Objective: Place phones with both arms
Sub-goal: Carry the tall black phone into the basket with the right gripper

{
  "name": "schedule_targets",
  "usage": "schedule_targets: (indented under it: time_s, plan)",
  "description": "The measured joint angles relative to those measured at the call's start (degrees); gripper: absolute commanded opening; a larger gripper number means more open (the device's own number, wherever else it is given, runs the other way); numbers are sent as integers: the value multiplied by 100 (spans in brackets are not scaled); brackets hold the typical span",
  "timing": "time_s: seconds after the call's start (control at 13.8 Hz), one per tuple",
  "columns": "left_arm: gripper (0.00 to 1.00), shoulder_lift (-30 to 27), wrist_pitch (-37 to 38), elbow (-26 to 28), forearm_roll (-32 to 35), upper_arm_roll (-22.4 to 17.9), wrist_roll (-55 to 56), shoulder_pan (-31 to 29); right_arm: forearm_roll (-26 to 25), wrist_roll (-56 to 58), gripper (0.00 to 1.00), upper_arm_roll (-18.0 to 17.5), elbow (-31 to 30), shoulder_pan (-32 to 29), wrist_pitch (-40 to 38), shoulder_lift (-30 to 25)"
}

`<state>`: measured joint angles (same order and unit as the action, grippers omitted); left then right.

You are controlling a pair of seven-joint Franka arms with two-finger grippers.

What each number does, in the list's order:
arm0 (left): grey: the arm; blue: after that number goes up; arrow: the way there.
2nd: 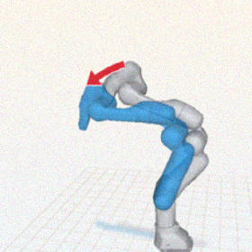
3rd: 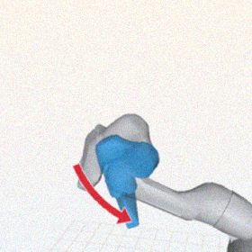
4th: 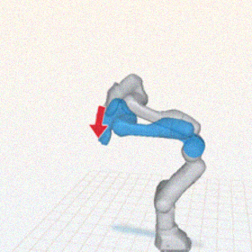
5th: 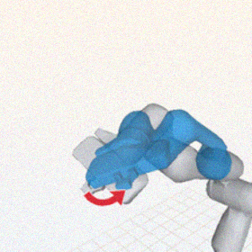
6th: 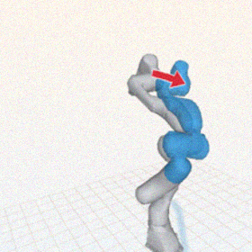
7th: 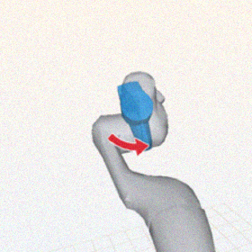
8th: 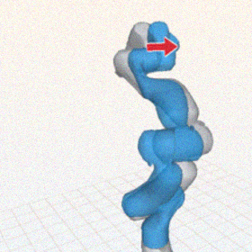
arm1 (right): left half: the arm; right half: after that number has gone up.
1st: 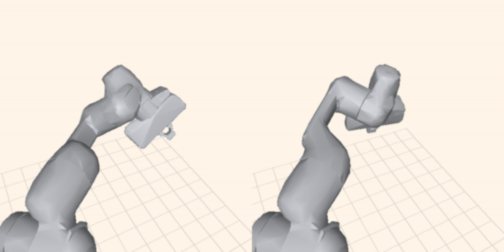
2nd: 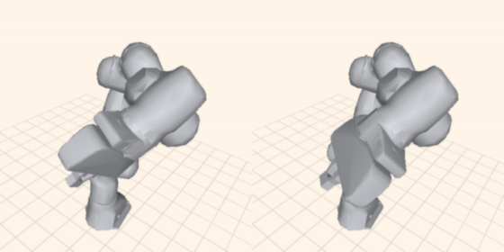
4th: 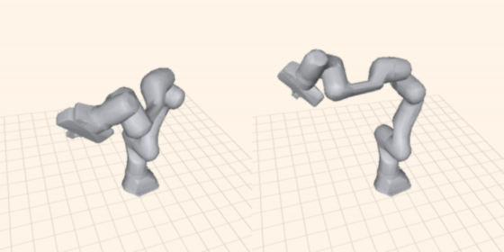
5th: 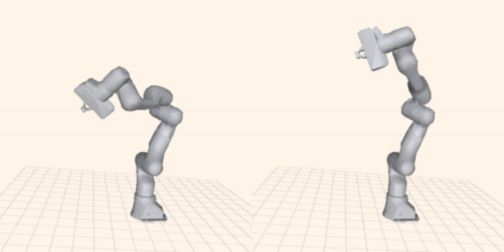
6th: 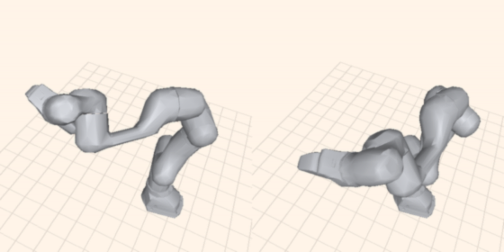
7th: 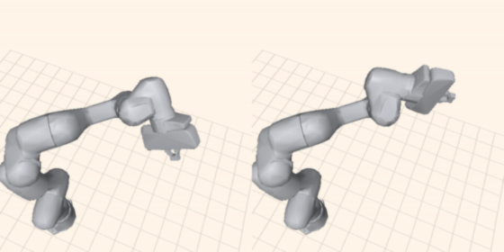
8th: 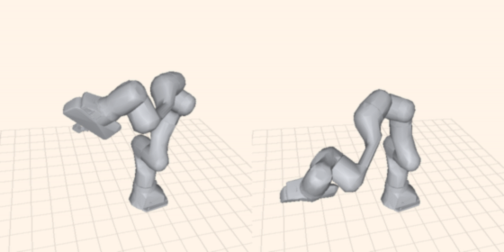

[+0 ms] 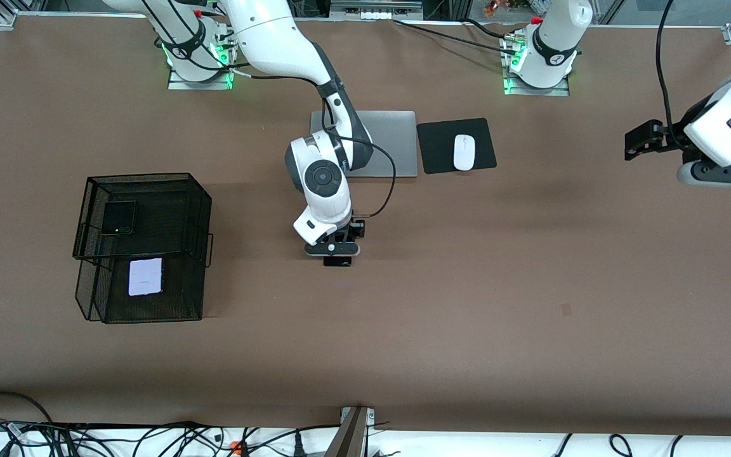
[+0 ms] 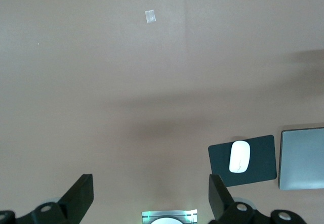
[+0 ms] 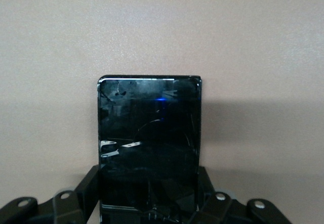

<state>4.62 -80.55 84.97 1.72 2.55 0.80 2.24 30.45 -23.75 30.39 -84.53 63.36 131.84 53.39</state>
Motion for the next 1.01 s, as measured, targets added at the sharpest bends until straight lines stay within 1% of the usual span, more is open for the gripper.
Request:
schedule_targets:
  time_s: [0.14,0.22,0.29,0.36,0.51,0.65,0.8,0.87,1.01]
  plan:
    - [100,-150,-21,123,0,-5,-2,-10,0,6,0,13,-2,0,7,-1]
    - [100,-193,-26,157,0,-8,-2,-17,0,7,0,60,2,4,-16,-6]
    - [100,-211,-37,173,0,-13,-2,-29,-1,23,0,184,15,7,-128,-41]
    - [100,-210,-49,177,0,-17,-2,-46,-1,109,0,398,57,15,-380,-104]
    - [100,-210,-58,183,0,-32,-2,-75,-1,593,0,969,147,8,-1069,-397]
    - [100,-210,-70,183,0,-45,-2,-126,-5,1401,0,1653,147,-8,-1979,-805]
    - [100,-211,-80,182,0,-46,-2,-166,-6,2367,0,2324,61,-33,-2753,-1082]
    - [100,-211,-81,182,0,-46,-2,-174,-4,2821,0,2617,-81,-43,-2969,-1209]
    - [100,-212,-80,182,0,-45,-2,-175,-5,3488,0,2996,-634,-61,-3064,-1568]
